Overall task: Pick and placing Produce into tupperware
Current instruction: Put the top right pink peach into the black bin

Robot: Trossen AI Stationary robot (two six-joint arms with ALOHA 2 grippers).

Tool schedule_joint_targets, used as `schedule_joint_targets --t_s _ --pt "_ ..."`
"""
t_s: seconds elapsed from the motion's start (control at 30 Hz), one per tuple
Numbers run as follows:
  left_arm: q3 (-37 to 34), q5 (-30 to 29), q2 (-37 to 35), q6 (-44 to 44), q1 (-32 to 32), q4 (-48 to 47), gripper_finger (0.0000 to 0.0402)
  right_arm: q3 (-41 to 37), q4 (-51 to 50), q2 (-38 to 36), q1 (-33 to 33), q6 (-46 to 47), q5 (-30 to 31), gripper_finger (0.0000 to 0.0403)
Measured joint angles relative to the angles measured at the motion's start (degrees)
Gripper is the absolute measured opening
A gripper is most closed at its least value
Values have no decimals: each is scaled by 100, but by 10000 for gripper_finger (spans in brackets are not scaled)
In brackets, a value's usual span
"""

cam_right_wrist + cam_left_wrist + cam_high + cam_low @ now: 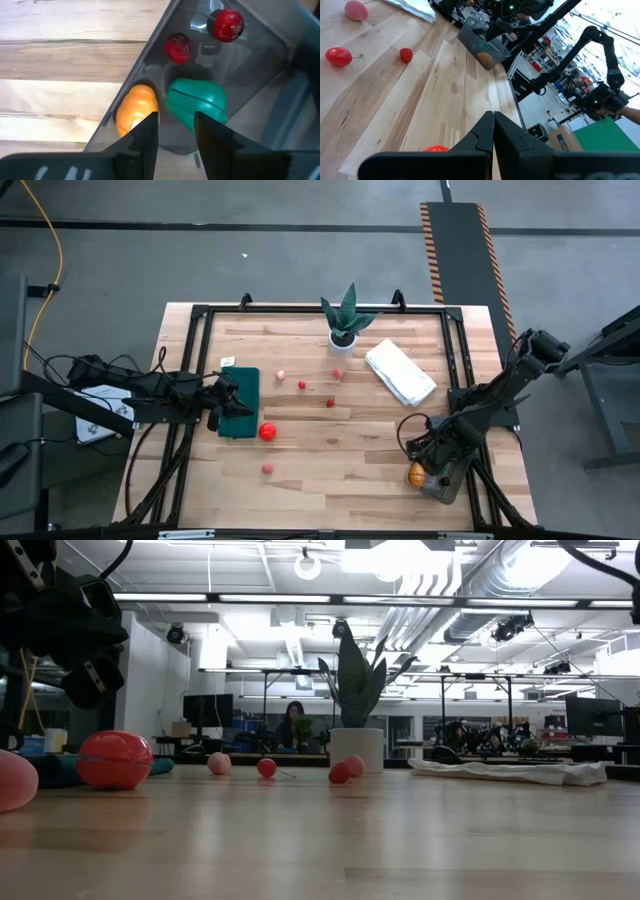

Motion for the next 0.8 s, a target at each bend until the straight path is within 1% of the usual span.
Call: schedule_joint_targets --t_s 0.4,0.8 --pt "0 0 0 -2 2 -2 1 806 -905 -498 0 15 -1 117" --pt "0 0 0 0 0 -2 1 1905 -2331 -794 -1 -46 64 117"
